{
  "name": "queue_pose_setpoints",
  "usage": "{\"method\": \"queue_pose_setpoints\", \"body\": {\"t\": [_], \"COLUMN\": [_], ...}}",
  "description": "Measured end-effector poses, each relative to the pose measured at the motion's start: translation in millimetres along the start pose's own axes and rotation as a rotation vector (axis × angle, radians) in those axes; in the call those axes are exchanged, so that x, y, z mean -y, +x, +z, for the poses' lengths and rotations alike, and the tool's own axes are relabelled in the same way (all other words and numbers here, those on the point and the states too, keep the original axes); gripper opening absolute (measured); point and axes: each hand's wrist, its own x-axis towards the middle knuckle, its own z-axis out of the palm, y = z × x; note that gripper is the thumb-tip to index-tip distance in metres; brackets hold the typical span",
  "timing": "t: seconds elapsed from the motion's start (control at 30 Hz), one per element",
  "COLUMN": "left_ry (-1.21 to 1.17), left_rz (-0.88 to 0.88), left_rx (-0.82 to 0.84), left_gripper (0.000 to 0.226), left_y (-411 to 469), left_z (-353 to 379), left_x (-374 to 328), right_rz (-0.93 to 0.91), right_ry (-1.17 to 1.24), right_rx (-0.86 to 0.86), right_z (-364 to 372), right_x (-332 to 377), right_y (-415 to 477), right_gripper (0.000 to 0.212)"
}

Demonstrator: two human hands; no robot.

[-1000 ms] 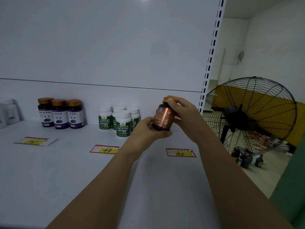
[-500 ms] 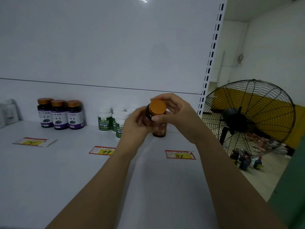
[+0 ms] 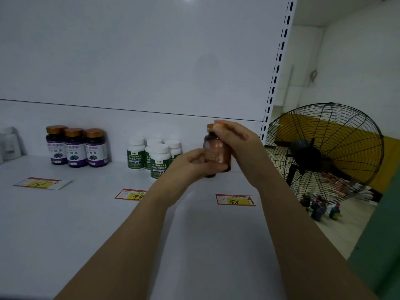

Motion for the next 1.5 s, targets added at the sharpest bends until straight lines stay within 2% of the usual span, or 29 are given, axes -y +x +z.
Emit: {"method": "queue_pose_setpoints", "body": {"t": [0.03,0.1,0.17,0.2,0.3,0.37,0.47,0.57,0.6,0.7,0.77,0.87,1.0,1.27,1.37,1.43,1.5], "left_ry": [-0.095,-0.242,-0.258,-0.244,-0.211,-0.206,-0.206,-0.211,-0.209,-0.161,-0.048,0.039,0.050,0.121,0.155,0.243,0.522], "left_rz": [-0.072,-0.206,-0.301,-0.337,-0.400,-0.406,-0.375,-0.357,-0.354,-0.281,-0.158,-0.028,0.089,0.099,0.048,0.011,-0.020], "left_rx": [0.052,0.090,0.107,0.115,0.128,0.134,0.128,0.141,0.149,0.155,0.091,-0.077,-0.223,-0.228,-0.184,-0.155,-0.166], "left_gripper": [0.037,0.048,0.061,0.064,0.066,0.065,0.056,0.049,0.049,0.039,0.029,0.048,0.061,0.056,0.047,0.042,0.037], "left_y": [-1,-1,-1,-2,-2,-2,-2,-1,0,1,3,6,10,13,13,12,11], "left_z": [2,3,2,2,3,3,4,3,2,0,-2,-4,-6,-5,0,4,7], "left_x": [-3,-6,-8,-8,-8,-7,-7,-5,-3,2,8,13,17,18,17,17,19], "right_rz": [0.055,0.206,0.368,0.429,0.501,0.514,0.496,0.467,0.451,0.338,0.218,0.121,0.062,0.043,0.046,0.063,0.097], "right_ry": [-0.006,-0.050,-0.080,-0.069,-0.002,0.019,0.048,0.017,0.003,-0.051,-0.073,-0.056,-0.150,-0.278,-0.270,-0.187,-0.155], "right_rx": [-0.064,-0.179,-0.212,-0.217,-0.220,-0.209,-0.205,-0.177,-0.176,-0.159,-0.036,0.154,0.262,0.298,0.213,0.046,-0.172], "right_z": [-1,-1,2,2,-1,-2,-1,-2,-2,-6,-10,-10,-5,-7,-11,-17,-26], "right_x": [-2,-10,-16,-19,-21,-19,-14,-8,-6,-7,-6,-5,-5,0,2,2,-5], "right_y": [2,8,10,10,7,6,4,3,3,5,5,1,-1,-2,-2,1,8], "right_gripper": [0.028,0.045,0.063,0.064,0.041,0.037,0.041,0.026,0.027,0.040,0.033,0.032,0.040,0.045,0.039,0.031,0.028]}}
